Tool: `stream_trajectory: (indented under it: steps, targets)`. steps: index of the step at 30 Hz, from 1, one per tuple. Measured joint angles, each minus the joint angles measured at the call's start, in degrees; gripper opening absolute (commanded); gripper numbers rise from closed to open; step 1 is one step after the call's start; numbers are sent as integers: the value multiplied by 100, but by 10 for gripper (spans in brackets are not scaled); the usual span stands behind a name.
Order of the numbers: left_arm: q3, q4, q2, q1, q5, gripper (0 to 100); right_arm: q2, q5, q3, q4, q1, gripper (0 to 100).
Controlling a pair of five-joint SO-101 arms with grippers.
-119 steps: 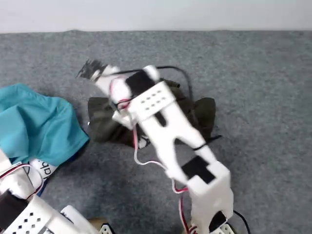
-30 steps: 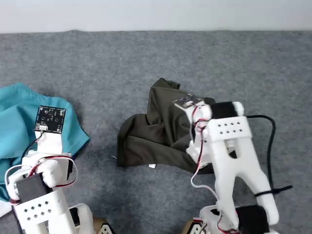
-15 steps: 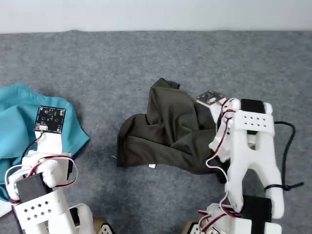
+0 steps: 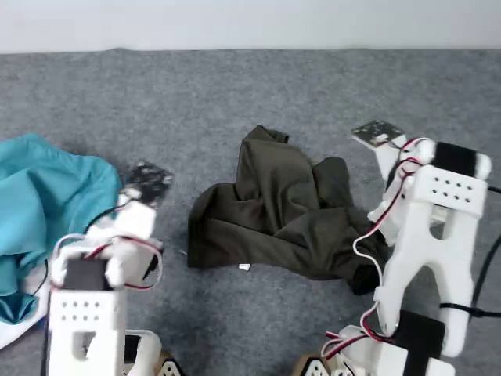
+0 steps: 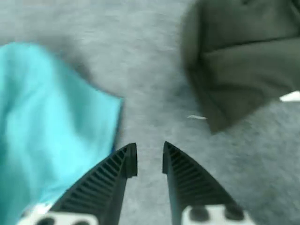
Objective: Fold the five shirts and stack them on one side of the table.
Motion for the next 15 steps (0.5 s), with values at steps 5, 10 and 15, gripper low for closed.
stream_trajectory:
  steps: [5,10,15]
  targets:
    - [-378,-237,1398,466,0,202,0,0,-26,0,615,76]
    - [-1213,-255,2813,949,18,204,0,0,-26,0,1055,76]
    - [-1864,-255,4308,1512,18,204,0,0,-26,0,1275,76]
